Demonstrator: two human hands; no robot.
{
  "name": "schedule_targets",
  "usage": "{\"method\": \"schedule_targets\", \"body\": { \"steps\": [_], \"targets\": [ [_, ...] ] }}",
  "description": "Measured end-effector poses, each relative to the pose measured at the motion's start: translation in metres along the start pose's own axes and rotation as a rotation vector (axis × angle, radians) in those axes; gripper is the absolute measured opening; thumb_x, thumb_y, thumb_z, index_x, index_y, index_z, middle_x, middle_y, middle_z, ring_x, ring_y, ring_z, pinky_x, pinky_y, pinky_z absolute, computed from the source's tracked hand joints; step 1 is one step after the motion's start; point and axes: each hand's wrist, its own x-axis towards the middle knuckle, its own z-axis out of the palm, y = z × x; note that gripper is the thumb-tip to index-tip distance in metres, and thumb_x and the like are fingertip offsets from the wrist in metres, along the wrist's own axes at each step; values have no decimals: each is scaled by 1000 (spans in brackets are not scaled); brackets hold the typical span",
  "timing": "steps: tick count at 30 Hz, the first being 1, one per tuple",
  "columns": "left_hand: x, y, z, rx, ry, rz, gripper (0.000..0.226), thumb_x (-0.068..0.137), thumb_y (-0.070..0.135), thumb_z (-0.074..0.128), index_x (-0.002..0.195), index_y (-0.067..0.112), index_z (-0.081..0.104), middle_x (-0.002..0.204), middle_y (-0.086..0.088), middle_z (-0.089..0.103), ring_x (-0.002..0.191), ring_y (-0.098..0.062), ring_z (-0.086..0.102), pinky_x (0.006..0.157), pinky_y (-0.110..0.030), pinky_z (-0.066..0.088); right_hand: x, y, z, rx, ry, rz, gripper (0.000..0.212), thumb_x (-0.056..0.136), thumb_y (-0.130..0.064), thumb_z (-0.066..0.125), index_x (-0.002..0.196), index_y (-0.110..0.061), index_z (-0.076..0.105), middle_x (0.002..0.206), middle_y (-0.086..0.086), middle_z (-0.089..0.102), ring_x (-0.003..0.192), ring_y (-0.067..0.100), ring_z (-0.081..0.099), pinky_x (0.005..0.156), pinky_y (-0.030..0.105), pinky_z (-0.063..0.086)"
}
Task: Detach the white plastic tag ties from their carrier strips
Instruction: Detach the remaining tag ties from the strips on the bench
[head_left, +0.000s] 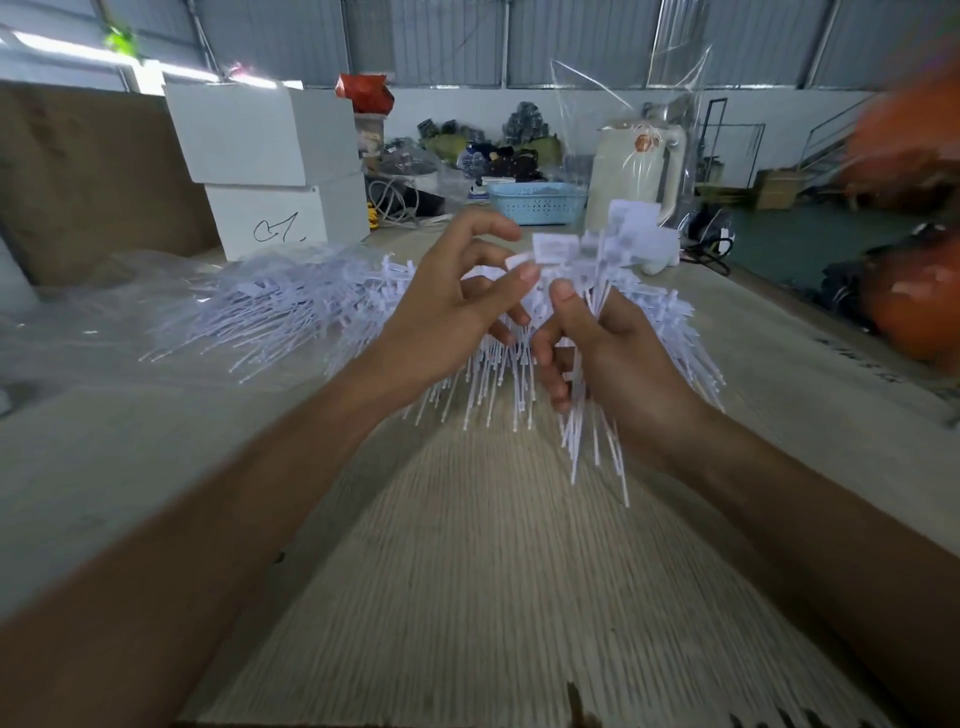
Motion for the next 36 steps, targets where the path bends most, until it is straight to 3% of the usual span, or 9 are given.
{"method": "schedule_targets", "body": {
  "steps": [4, 8, 13, 17, 21, 25, 28, 32, 36],
  "targets": [
    [-7, -2, 7, 56, -203, -223, 38, 105, 39, 44, 104, 8, 65, 85, -12, 73, 74, -20, 69, 64, -34, 57, 4, -7, -6, 130, 171, -49, 40, 105, -38, 49, 76, -11, 48, 59, 4, 44, 39, 15, 37, 39, 24, 30],
    [-18, -4, 37, 183, -403, -215, 50, 101, 54, 40, 86, 18, 71, 78, 0, 74, 68, -12, 68, 57, -20, 47, 7, -11, -8, 243, 357, -21, 47, 103, -30, 56, 61, -17, 38, 47, -4, 31, 36, 11, 31, 39, 22, 27],
    [-23, -2, 54, 169, -395, -198, 38, 103, 42, 48, 83, 16, 67, 75, -4, 70, 69, -10, 68, 61, -20, 49, 8, -14, -12, 307, 436, -47, 51, 100, -16, 59, 56, -20, 32, 44, -6, 25, 36, 11, 27, 41, 22, 24],
    [-31, -1, 66, 167, -444, -219, 34, 104, 33, 47, 109, 2, 60, 99, -18, 70, 91, -30, 69, 78, -44, 55, 9, -12, -12, 285, 437, -6, 45, 101, -23, 55, 61, -17, 35, 51, -3, 31, 44, 14, 36, 45, 27, 27],
    [-37, -2, 69, -19, -456, -280, 14, 106, 22, 45, 104, 11, 53, 80, -9, 70, 64, -19, 69, 58, -29, 54, 10, -8, -14, 169, 415, 9, 43, 104, -32, 52, 65, -17, 39, 56, -3, 38, 51, 13, 40, 48, 26, 34],
    [-36, 2, 70, -69, -394, -338, 21, 105, 17, 46, 86, 14, 55, 60, 6, 62, 45, -4, 56, 44, -13, 43, 14, -5, -16, 149, 411, 24, 46, 103, -39, 52, 63, -19, 40, 55, -5, 40, 52, 13, 41, 51, 27, 37],
    [-36, 3, 72, -67, -376, -351, 25, 103, 14, 45, 80, 13, 55, 64, 2, 61, 52, -6, 59, 47, -16, 43, 15, 0, -17, 36, 383, 14, 52, 103, -44, 50, 59, -18, 43, 54, -2, 43, 53, 15, 43, 52, 26, 39],
    [-41, 2, 80, -251, -351, -417, 21, 104, 11, 40, 94, 7, 58, 76, -14, 68, 67, -26, 66, 56, -31, 54, 13, 3, -17, -156, 339, -106, 59, 105, -44, 45, 61, -4, 42, 57, 19, 40, 54, 23, 38, 50, 39, 32],
    [-47, 1, 84, -295, -283, -440, 27, 107, 17, 39, 85, 20, 54, 60, 2, 50, 45, -10, 44, 46, -23, 41, 14, 2, -15, -207, 325, -127, 62, 105, -45, 44, 70, 7, 40, 60, 26, 39, 54, 24, 37, 47, 40, 28]
  ]
}}
